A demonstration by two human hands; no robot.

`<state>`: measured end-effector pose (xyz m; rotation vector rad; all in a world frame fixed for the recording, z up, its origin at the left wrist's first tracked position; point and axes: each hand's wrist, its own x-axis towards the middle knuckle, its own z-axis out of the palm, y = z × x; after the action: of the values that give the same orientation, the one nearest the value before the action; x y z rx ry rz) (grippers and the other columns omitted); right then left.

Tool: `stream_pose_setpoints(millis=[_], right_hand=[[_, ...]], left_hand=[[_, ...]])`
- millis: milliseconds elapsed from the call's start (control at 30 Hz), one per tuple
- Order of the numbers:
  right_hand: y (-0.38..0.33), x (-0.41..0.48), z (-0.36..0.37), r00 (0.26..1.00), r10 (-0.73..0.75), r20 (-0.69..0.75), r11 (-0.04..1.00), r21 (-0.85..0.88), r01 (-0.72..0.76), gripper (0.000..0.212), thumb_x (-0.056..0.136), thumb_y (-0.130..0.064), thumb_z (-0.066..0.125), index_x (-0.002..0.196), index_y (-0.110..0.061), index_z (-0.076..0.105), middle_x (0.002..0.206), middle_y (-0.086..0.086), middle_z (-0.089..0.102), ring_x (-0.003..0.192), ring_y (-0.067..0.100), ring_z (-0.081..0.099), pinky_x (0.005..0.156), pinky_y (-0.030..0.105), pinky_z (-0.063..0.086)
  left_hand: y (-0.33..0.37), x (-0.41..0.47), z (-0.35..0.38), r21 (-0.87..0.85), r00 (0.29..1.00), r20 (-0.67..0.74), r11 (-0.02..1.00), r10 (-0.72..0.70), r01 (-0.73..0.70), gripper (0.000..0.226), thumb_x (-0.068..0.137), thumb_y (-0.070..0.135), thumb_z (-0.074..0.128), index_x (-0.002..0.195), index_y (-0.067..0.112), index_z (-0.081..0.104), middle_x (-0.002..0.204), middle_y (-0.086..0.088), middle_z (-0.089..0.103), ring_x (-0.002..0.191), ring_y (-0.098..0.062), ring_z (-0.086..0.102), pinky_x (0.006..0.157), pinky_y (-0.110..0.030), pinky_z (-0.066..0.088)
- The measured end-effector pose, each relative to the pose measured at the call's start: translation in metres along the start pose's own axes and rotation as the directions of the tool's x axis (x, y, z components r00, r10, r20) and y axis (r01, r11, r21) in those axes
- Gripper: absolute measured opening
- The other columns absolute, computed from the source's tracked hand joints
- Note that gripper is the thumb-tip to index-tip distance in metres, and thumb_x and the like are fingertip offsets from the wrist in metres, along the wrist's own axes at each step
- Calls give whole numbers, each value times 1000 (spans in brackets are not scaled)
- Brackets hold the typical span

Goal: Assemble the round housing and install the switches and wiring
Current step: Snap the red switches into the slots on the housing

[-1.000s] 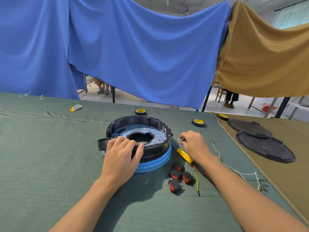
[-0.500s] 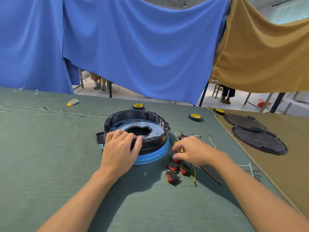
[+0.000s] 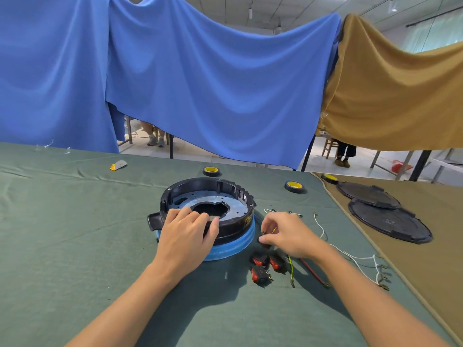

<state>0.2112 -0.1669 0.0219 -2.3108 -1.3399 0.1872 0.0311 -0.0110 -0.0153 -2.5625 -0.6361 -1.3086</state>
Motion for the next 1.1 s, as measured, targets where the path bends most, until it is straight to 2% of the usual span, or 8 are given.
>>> stream_pose_setpoints(millis=[200,333,500,667,733,900,1000,1100], right_hand=[[-16,6,5,904,256,-343,841,541,-33,7,88,-17,68,89,-21,63,87,3,69,86,23,67,82,46,56],[-33,15,22,846,386,-367,736,676,-42,10,93,-13,59,93,-23,59,88,-1,64,86,18,64,81,42,56],[-46,20,32,764,487,-423,731,677,-92,9,94,-18,58,98,-26,55,89,-6,60,80,9,57,61,27,42],[-53,20,41,733,478,-484,778,621,-98,17,93,-21,61,102,-26,48,93,-2,62,84,16,58,69,30,42],[-55,24,43,728,471,-499,797,594,-109,20,93,-21,62,103,-27,45,96,-1,61,89,19,58,72,30,42],[-64,44,44,779,399,-484,829,553,-81,22,95,-18,59,115,-17,50,105,4,62,100,24,57,76,29,42],[-74,51,40,832,315,-457,848,529,-31,27,96,-17,58,121,-14,49,98,6,63,91,22,58,73,28,43],[-84,44,36,768,368,-524,814,581,6,21,95,-18,58,115,-17,49,85,-1,60,77,17,56,58,23,37]], left_hand=[[17,4,-20,73,985,54,983,167,-170,48,91,33,50,46,16,54,43,3,48,53,-20,50,56,-32,41],[23,18,-35,80,950,209,964,232,-253,53,90,41,47,43,17,56,42,6,48,53,-18,52,55,-27,40],[-19,65,-27,-4,929,364,998,58,-61,39,97,48,39,93,20,66,94,3,66,100,-22,57,84,-35,42],[-65,65,4,94,636,739,970,-220,226,69,94,52,50,148,14,28,155,-13,26,142,-33,24,110,-45,28],[-66,57,6,88,561,792,953,-243,289,80,95,52,49,153,11,13,162,-17,5,146,-36,15,115,-45,24],[-51,48,-19,293,565,700,897,-438,332,78,96,58,41,148,6,16,144,-20,39,128,-38,43,91,-43,38],[-56,56,-41,460,669,545,848,-505,264,58,96,56,39,133,12,43,124,-7,61,114,-32,57,74,-34,31],[-75,62,-46,395,761,443,865,-474,309,30,98,44,42,100,16,54,111,-8,66,102,-33,59,74,-35,32]])
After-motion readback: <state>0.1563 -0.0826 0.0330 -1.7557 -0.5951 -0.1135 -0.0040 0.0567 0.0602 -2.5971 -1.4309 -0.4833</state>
